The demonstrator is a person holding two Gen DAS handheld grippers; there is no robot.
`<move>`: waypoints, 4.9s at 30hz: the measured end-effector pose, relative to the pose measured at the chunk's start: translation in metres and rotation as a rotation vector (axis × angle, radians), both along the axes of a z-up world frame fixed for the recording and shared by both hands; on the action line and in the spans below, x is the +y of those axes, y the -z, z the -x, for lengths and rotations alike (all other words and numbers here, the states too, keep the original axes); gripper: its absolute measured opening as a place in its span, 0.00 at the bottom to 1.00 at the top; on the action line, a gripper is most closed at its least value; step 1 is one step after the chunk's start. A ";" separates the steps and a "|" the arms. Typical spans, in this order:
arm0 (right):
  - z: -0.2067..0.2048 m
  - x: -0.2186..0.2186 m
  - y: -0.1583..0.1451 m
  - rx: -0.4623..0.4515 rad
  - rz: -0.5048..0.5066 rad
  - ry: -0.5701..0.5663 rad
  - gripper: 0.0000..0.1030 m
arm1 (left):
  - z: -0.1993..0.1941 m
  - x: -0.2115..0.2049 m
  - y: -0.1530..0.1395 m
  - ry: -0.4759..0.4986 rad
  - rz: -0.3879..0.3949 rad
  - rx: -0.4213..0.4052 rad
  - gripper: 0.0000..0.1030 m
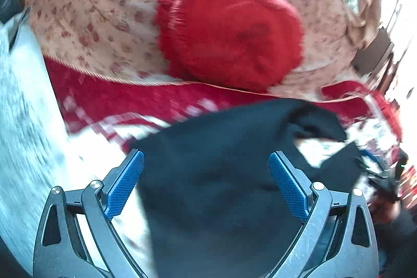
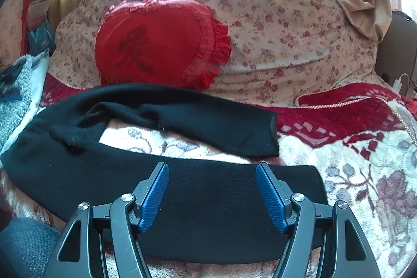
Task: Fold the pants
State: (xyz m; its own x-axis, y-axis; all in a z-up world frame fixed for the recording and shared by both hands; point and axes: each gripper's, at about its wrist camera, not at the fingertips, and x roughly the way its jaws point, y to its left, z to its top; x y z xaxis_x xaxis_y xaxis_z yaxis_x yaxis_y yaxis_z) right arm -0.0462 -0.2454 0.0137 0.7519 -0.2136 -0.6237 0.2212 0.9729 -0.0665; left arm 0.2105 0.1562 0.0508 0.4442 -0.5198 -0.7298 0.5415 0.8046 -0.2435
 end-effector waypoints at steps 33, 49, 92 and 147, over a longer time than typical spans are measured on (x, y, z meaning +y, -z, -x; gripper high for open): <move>0.000 -0.082 -0.024 -0.102 -0.190 0.184 0.65 | -0.019 0.011 0.003 -0.026 -0.177 -0.128 0.08; -0.092 -0.261 0.029 -0.038 -0.943 0.063 0.49 | -0.020 0.044 -0.013 -0.417 -0.120 -0.026 0.01; -0.109 -0.206 0.033 0.062 -0.679 0.015 0.06 | -0.062 0.006 0.082 0.045 -0.162 0.057 0.34; 0.091 -0.155 -0.018 -0.141 -0.453 0.052 0.21 | 0.135 0.089 0.104 -0.509 0.829 0.501 0.46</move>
State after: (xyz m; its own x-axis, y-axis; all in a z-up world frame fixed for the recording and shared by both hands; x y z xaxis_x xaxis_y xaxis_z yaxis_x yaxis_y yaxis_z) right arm -0.1374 -0.4005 0.0316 0.8313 0.0168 -0.5555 0.2467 0.8845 0.3961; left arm 0.0754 0.2452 -0.0528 0.4961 -0.7728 -0.3958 -0.1193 0.3908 -0.9127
